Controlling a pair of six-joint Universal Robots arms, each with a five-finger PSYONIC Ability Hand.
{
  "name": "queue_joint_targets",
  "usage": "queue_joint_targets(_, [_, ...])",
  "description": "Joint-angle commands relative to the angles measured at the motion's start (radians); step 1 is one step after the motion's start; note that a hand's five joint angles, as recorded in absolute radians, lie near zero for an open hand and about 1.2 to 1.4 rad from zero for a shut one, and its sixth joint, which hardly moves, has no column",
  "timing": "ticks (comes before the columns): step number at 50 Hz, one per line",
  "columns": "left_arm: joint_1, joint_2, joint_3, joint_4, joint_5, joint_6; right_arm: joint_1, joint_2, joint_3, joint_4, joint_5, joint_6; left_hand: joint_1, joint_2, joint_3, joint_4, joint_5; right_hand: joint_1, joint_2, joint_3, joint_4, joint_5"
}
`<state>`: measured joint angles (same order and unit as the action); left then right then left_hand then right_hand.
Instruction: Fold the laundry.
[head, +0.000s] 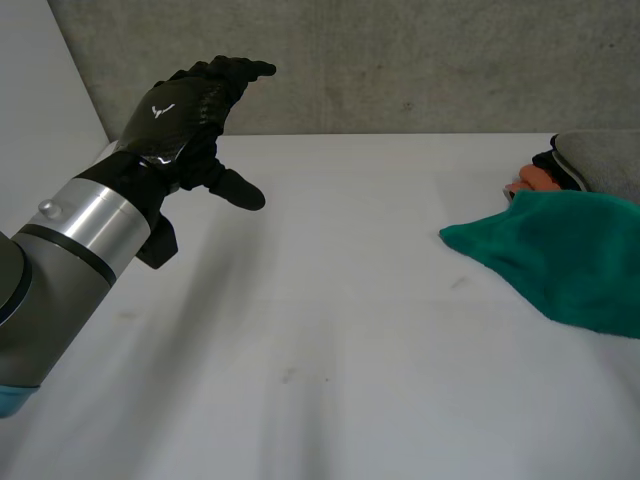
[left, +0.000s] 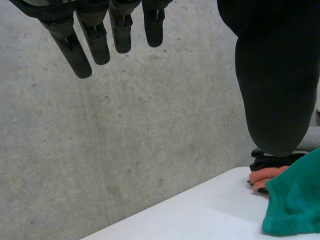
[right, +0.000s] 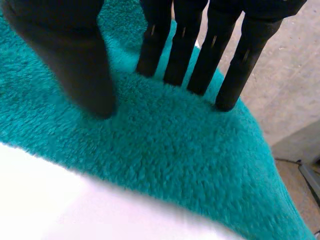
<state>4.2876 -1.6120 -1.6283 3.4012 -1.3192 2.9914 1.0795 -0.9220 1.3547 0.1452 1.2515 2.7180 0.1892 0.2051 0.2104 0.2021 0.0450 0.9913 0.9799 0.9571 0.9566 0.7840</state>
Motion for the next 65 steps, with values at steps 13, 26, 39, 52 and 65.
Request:
queue_joint_targets(13, [0.003, 0.037, 0.018, 0.006, -0.002, -0.002, 0.406, -0.403, 0.025, -0.055, -0.037, 0.032, -0.015, -0.031, -0.036, -0.028, -0.045, 0.405, 0.416, 0.439, 0.440, 0.438])
queue_joint_targets(26, [0.098, 0.127, 0.013, 0.020, -0.008, -0.014, 0.995, -0.174, -0.238, 0.002, -0.041, 0.163, -0.015, -0.031, -0.036, -0.028, -0.045, 0.405, 0.416, 0.439, 0.440, 0.438])
queue_joint_targets(39, [0.107, 0.113, -0.024, 0.012, -0.011, -0.003, 1.136, -0.043, -0.261, 0.034, 0.049, 0.132, -0.015, -0.031, -0.036, -0.028, -0.045, -0.817, -0.805, -0.783, -0.782, -0.784])
queue_joint_targets(52, [0.040, 0.014, -0.093, -0.011, -0.011, 0.041, 0.879, -0.199, -0.129, 0.145, 0.117, 0.019, 0.013, -0.003, -0.009, 0.000, -0.018, -0.817, -0.805, -0.783, -0.782, -0.784])
queue_joint_targets(65, [-0.205, -0.472, 0.141, -0.022, -0.129, 0.392, 0.869, -0.017, -0.123, 0.047, 0.121, -0.073, 0.127, 0.111, 0.106, 0.114, 0.097, -0.817, -0.805, -0.783, -0.782, -0.784])
